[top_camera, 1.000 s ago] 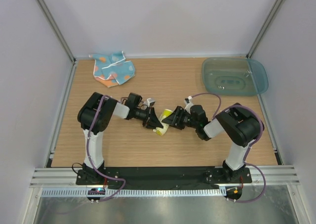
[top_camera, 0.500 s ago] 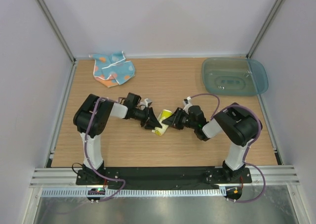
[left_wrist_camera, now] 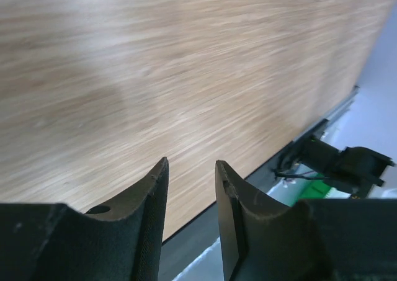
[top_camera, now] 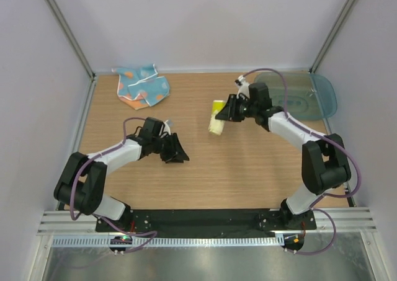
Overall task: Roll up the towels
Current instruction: Place the rolled towel into the container
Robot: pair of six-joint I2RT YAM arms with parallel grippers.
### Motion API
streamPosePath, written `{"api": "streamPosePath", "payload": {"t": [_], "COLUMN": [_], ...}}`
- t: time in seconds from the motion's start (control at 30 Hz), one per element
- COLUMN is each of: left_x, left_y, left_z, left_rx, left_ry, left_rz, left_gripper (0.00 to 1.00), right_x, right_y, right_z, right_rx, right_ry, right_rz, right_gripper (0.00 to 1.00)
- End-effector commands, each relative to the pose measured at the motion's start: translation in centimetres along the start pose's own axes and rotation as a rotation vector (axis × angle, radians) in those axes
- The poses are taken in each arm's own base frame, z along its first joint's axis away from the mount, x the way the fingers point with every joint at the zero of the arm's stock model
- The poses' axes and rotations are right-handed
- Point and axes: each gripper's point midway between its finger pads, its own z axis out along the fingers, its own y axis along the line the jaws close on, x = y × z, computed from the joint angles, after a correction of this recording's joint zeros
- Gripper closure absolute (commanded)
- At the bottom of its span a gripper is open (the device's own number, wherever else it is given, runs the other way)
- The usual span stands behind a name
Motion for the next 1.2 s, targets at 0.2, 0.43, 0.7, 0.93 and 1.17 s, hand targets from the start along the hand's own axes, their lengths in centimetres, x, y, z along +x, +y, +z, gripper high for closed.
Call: {"api": "streamPosePath", "payload": {"t": [0.2, 0.43, 0.7, 0.93, 1.17], "left_x": [3.5, 5.7, 5.8, 5.8, 5.8], "left_y": [5.1, 8.0, 8.0, 8.2, 8.2], "left_z": [0.5, 1.9, 2.6, 2.9, 3.1], "left_rx": [-0.159, -0.179, -0.188, -0.195, -0.199], "left_ry": [-0.044, -0.023, -0.051, -0.054, -0.041], "left_rz": [0.086, 0.079, 0.125, 0.133, 0.128], "left_gripper": [0.68, 0.75, 0.76, 0.76, 0.78], "right_x": [-9.2, -16.2, -15.1, -14.3, -14.7], "right_y": [-4.0, -8.4, -14.3, -18.7, -22.2], "right_z": [-8.9, -14.0, -12.1, -9.0, -7.5], "right_rx": [0.108, 0.118, 0.106, 0.092, 0.081], "right_ry": [0.094, 0.030, 0.066, 0.102, 0.112], "right_rz": [-0.102, -0.061, 0.036, 0.042, 0.058], "right_gripper": [0.99, 0.99, 0.99, 0.99, 0.99]}}
